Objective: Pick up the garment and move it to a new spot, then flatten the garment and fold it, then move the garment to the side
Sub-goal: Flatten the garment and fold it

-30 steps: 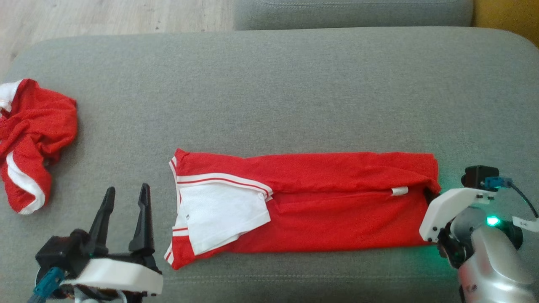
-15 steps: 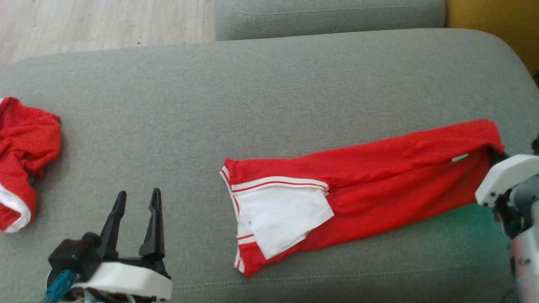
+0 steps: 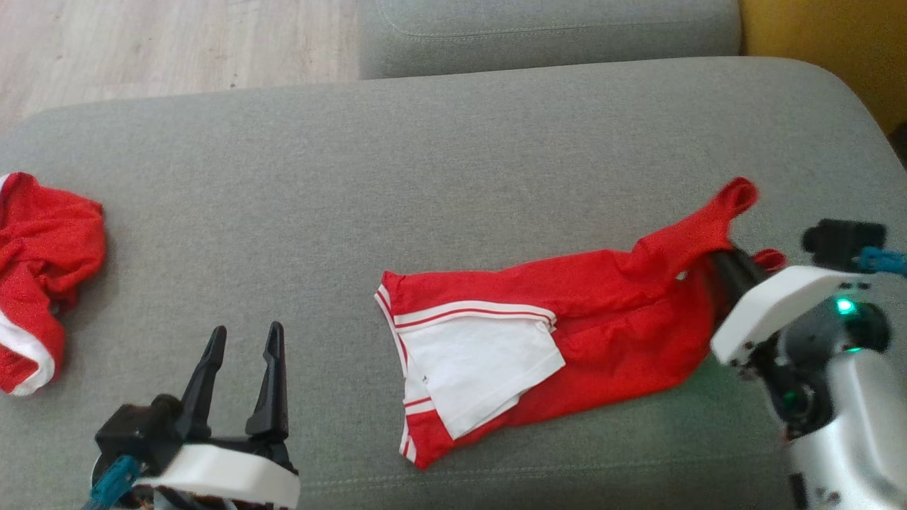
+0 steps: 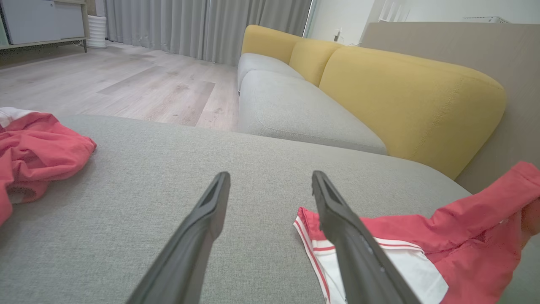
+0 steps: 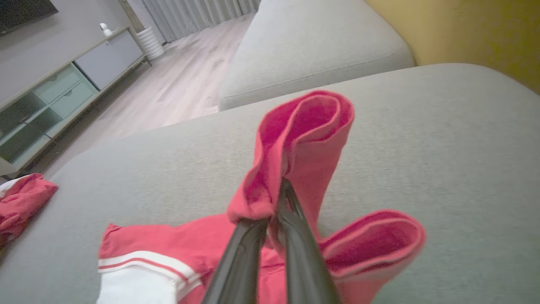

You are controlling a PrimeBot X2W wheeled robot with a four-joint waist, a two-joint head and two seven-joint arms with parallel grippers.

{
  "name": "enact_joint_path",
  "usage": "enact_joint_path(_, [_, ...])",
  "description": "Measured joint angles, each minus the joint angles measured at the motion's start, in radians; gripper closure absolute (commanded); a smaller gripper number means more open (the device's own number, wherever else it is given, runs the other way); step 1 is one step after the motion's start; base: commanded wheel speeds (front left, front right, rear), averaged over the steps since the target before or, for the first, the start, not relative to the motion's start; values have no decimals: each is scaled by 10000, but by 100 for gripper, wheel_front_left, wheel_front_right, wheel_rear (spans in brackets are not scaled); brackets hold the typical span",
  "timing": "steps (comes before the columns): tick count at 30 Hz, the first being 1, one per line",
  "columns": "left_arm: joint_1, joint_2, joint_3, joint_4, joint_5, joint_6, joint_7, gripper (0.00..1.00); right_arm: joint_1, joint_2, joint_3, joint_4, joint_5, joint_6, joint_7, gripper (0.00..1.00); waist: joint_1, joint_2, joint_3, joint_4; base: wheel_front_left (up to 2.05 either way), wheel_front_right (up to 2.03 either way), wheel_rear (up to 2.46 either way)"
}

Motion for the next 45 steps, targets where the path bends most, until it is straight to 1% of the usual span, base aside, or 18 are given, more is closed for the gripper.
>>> enact_joint_path(2, [-12,-6,-12,2,0,-4,-2,0,255,207,253,-556,174,-2,173,100,0,0,-4,75,0,0,0])
enact_joint_path(5, [-18,-4,-25,2,0,-8,0,0,519,564,823,-1080,441,-2,316,100,0,0,6,222,0,0,0])
enact_joint_path(8, [-36,0,-48,0,0,-12,4,0,696,863,1363,-1162,683,-2,297,100,0,0,23,407,0,0,0])
enact_joint_path(11, [-78,19,-65,-4,15,-15,13,0,713,924,1950,-938,917,-2,31,100,0,0,45,610,0,0,0])
enact_joint_path(14, [-172,19,-161,-25,69,-81,90,0,707,926,2721,-401,1588,-2,-476,100,0,0,63,860,0,0,0])
enact_joint_path(15, [-273,8,-244,-42,71,-88,94,0,640,928,3273,88,1996,-2,-865,100,0,0,72,1026,0,0,0])
enact_joint_path(18, [-428,-31,-337,-40,73,-165,107,0,396,930,4031,907,2596,-2,-1417,100,0,0,99,1293,0,0,0])
enact_joint_path(26, [-841,-276,-700,100,174,-355,190,0,-1209,922,5655,3095,4226,-2,-2897,100,1,0,174,2034,0,0,0])
enact_joint_path(30, [-977,-395,-846,207,245,-441,190,0,-1874,920,6406,4291,4886,-2,-3381,100,1,0,204,2344,0,0,0])
enact_joint_path(31, [-977,-395,-846,207,245,-441,190,0,-1874,920,6406,4291,4886,-2,-3381,100,1,0,204,2344,0,0,0])
enact_joint_path(35, [-981,-451,-884,295,245,-443,176,0,-2216,920,7219,5181,5436,-2,-3682,100,1,0,232,2477,0,0,0])
enact_joint_path(38, [-983,-464,-882,349,245,-439,165,0,-2312,918,7825,5480,5825,-2,-3841,100,1,0,231,2437,0,0,0])
enact_joint_path(40, [-982,-464,-874,385,245,-437,148,0,-2361,918,8186,5605,5996,-2,-4052,56,1,0,221,2351,0,0,0])
enact_joint_path(41, [-982,-464,-874,397,244,-437,107,0,-2400,918,8332,5632,6075,-2,-4151,6,1,0,213,2303,0,0,0])
enact_joint_path(42, [-982,-466,-874,399,244,-437,88,0,-2461,917,8472,5626,6182,-2,-4268,0,1,0,202,2249,0,0,0])
enact_joint_path(45, [-982,-468,-878,426,242,-439,88,0,-2661,909,8964,5409,6464,-2,-4544,0,1,0,147,2071,0,0,0])
